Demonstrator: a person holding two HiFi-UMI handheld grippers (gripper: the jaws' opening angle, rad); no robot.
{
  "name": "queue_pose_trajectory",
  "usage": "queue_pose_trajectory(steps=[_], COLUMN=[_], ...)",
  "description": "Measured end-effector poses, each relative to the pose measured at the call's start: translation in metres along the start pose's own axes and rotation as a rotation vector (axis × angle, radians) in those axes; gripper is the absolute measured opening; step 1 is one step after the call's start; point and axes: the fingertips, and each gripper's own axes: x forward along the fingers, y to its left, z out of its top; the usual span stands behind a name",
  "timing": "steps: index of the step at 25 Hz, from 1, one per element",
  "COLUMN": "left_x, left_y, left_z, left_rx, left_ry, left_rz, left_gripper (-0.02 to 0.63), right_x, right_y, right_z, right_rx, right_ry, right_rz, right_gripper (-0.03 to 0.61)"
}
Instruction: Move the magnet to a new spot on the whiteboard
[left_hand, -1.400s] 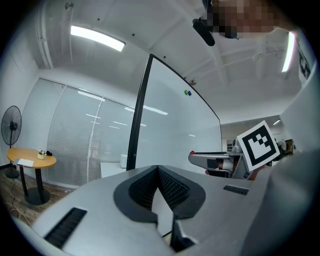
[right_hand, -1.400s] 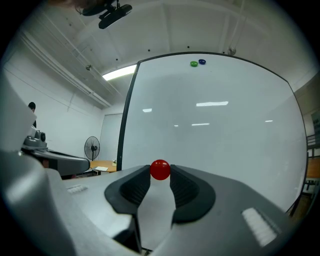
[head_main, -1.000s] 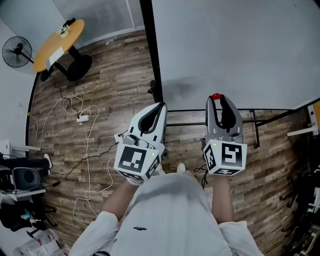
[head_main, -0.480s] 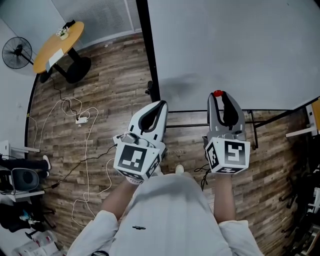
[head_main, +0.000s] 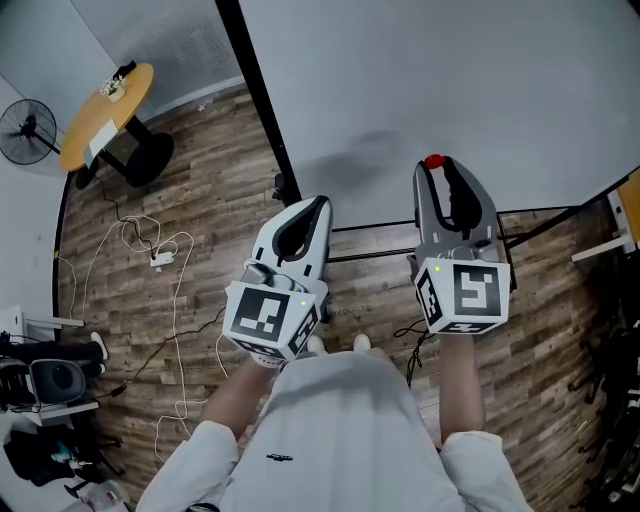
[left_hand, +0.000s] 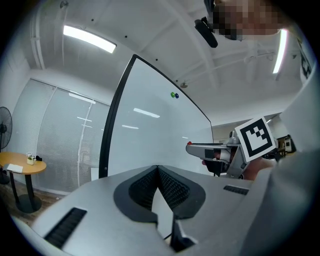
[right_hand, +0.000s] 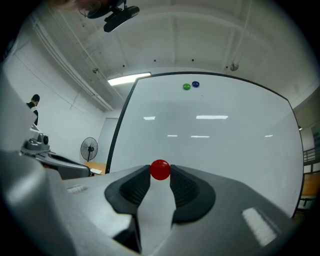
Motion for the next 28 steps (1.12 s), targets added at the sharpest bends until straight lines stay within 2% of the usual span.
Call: queue_pose_trajectory(steps=[14,28], left_x=[0.048,0.078], left_y=[-0.034,-0.037], left_z=[0.025,0.034], left_rx=[0.028,0.044], left_ry=[-0.047,-0.059], left_rz=[-0.059,-0.054], left_gripper=[0.006,0.006], right_x=[0.021,0.064], right_y=[-0.054,-0.084], right_z=[0.037,0.040], right_rx=[-0.075,-0.137], right_ry=[-0.052,-0.031], right_rz=[-0.035,-0.073], right_gripper=[0.132,0.132])
